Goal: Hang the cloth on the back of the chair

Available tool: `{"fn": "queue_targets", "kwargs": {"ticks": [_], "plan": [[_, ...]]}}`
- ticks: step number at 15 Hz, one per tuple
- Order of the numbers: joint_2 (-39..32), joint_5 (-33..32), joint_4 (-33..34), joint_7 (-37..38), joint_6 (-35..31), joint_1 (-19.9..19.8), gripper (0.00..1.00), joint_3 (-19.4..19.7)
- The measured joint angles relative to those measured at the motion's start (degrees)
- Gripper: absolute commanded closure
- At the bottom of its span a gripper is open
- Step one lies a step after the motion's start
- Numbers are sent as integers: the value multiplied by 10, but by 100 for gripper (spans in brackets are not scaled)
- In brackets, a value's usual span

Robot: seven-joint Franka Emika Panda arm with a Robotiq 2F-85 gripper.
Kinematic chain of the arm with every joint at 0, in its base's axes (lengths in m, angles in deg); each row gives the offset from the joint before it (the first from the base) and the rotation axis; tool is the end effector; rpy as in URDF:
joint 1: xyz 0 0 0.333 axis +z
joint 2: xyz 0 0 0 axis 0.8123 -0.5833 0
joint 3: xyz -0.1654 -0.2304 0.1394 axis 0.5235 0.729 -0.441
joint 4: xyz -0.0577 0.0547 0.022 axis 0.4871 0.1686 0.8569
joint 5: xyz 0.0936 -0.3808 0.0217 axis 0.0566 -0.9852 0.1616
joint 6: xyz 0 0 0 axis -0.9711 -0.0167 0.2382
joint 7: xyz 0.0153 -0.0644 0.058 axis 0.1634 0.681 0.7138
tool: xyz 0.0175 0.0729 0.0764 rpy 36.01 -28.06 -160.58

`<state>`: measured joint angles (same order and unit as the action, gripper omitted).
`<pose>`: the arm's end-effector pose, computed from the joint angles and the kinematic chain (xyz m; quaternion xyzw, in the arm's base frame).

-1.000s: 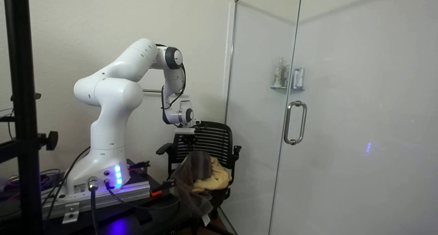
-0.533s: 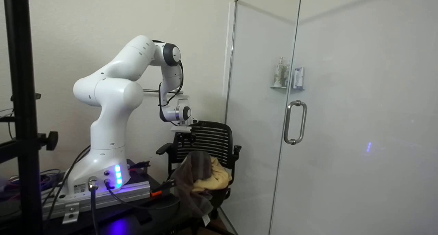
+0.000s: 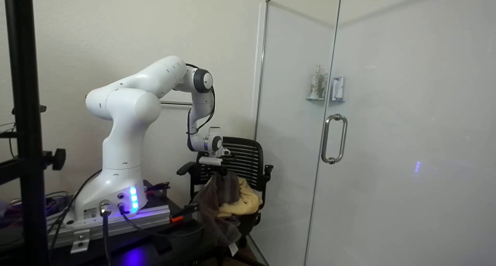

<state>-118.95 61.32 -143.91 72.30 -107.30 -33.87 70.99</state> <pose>0.5707 0.2456 0.0213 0.9666 0.2499 0.0549 0.0117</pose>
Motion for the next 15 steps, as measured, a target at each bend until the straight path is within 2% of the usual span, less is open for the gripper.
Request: {"fn": "queue_targets", "kwargs": {"ticks": [4,8,15], "plan": [[-64,5,75,-35,13,-28,64,-24],[-98,10,125,-52,30,-41,100,-39],[-120,22,162,-63,53,-51,100,-56]]}}
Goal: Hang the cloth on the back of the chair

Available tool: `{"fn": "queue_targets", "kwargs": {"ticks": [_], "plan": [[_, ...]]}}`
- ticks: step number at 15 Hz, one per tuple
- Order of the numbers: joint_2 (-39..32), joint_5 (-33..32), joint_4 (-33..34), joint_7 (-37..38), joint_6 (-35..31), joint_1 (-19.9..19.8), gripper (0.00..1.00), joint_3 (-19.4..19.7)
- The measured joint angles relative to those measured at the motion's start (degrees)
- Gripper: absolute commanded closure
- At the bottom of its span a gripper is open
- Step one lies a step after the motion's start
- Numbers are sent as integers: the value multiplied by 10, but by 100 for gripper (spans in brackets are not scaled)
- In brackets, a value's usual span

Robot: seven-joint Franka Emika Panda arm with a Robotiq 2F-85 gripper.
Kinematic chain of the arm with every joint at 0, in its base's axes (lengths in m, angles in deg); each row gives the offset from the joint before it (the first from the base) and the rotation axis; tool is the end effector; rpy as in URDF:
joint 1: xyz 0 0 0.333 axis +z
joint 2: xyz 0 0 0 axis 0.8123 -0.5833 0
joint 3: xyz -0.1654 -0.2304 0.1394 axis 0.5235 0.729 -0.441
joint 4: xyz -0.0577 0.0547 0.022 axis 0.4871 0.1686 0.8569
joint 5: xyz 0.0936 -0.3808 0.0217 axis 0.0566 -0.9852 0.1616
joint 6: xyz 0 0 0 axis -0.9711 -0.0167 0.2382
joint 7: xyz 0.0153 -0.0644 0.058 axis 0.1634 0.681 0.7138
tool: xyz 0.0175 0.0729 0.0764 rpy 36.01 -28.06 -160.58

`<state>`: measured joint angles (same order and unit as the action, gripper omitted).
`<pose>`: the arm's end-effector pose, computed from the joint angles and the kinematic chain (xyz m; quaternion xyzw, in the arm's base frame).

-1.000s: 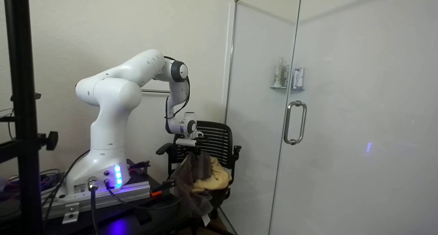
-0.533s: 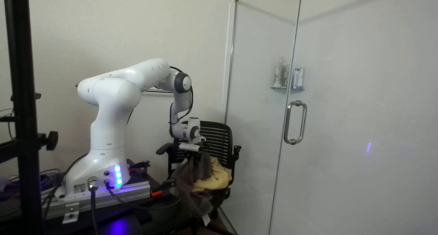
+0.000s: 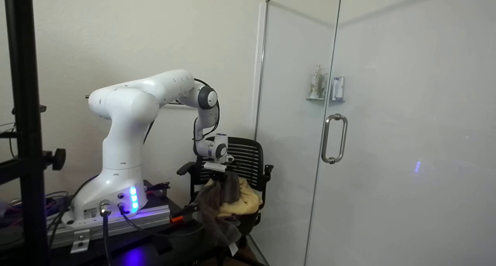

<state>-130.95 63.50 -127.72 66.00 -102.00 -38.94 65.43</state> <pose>0.6119 0.2543 -0.0250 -0.9659 -0.2540 -0.0428 0.0273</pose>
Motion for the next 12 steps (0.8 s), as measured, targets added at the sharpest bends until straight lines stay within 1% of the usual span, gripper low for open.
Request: {"fn": "queue_targets", "kwargs": {"ticks": [4,6,7,9,12], "plan": [[-1,7,1,-16,-2,-17,100,-16],[5,7,-4,-11,-10,-15,100,-13],[15,6,-13,0,-18,-7,100,-4],[56,4,-52,42,-38,27,100,32],[141,1,-127,107,-64,101,100,96]]}}
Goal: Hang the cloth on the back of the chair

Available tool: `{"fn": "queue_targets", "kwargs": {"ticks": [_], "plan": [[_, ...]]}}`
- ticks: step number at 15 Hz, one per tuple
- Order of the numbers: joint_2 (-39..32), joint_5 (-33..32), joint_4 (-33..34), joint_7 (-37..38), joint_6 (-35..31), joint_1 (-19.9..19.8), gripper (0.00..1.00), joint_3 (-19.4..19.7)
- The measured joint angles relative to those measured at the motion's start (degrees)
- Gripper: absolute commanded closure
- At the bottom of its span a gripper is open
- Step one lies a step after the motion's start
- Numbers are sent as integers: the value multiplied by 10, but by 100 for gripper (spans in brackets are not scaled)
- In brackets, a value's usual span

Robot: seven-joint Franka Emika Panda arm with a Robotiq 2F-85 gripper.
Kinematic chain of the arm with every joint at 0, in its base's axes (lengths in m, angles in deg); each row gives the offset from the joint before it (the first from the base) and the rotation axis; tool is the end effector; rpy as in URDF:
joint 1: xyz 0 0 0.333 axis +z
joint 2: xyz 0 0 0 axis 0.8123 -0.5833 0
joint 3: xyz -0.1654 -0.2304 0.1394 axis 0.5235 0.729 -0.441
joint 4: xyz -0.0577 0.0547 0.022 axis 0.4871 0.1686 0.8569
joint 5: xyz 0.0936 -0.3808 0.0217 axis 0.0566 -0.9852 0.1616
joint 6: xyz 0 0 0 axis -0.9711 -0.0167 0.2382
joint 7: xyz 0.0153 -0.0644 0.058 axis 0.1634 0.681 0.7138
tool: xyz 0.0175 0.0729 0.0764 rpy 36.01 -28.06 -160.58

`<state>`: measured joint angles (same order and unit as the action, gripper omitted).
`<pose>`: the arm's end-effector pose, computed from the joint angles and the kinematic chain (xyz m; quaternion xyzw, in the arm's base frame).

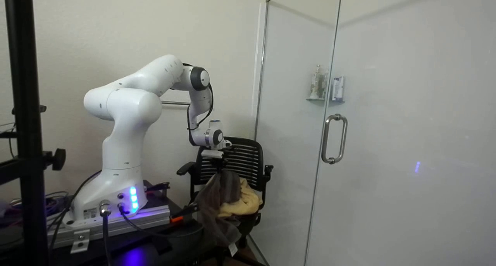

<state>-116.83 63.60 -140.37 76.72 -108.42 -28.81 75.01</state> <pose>0.6006 0.2714 0.0674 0.9690 0.2174 0.1166 0.0164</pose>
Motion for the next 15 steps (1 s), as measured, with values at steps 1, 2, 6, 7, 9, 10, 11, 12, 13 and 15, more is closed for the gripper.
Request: {"fn": "queue_targets", "kwargs": {"ticks": [1,2,6,7,9,10,11,12,13,15], "plan": [[29,-2,-25,20,-6,26,100,21],[58,-6,-50,40,-8,53,75,43],[135,-10,-116,78,16,104,48,75],[137,-9,-118,78,18,102,40,72],[125,-1,-116,77,26,84,23,51],[115,4,-114,76,29,73,12,36],[102,11,-112,73,29,58,5,19],[87,18,-108,69,29,43,0,0],[71,26,-103,63,29,27,0,-18],[38,40,-88,54,30,3,0,-45]]}}
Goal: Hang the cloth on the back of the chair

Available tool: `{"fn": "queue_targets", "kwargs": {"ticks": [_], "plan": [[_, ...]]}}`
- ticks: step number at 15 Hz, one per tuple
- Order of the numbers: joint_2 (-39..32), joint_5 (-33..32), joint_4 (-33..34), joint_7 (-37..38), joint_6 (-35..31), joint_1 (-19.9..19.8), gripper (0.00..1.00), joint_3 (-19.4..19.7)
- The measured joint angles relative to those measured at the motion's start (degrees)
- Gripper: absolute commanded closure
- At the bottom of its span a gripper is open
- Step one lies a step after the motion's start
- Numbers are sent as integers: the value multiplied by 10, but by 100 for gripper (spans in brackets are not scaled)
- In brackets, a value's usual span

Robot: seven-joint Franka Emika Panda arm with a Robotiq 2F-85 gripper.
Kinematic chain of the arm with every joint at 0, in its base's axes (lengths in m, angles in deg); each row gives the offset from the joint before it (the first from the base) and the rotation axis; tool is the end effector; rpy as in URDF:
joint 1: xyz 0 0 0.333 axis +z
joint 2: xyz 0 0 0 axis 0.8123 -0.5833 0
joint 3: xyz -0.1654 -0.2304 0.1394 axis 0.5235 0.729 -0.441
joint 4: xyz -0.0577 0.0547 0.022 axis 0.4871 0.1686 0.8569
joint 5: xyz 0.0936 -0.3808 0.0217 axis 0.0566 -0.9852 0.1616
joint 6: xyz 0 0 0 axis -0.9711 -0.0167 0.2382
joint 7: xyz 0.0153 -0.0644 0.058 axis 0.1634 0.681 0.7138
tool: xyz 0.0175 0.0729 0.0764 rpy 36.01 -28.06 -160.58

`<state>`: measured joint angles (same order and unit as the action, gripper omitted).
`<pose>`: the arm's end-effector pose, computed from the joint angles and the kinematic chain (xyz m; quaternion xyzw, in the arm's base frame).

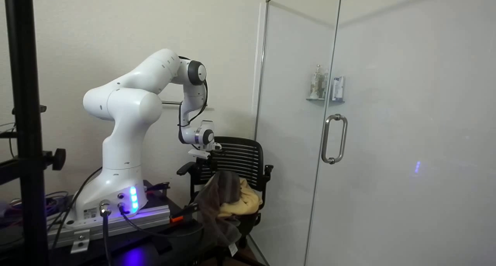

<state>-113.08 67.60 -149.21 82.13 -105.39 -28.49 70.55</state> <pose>0.5358 0.2915 0.0523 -0.9856 -0.1647 -0.0384 0.0087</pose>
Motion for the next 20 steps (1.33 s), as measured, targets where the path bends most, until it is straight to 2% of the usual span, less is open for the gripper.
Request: {"fn": "queue_targets", "kwargs": {"ticks": [6,10,11,12,14,20], "plan": [[-79,30,67,5,20,-9,0,-7],[-157,39,168,12,52,-10,0,-3],[-178,39,198,14,60,-10,6,-1],[-196,39,227,17,70,-9,26,2],[-226,39,275,20,91,-9,32,5],[-264,39,355,36,147,-9,85,8]]}}
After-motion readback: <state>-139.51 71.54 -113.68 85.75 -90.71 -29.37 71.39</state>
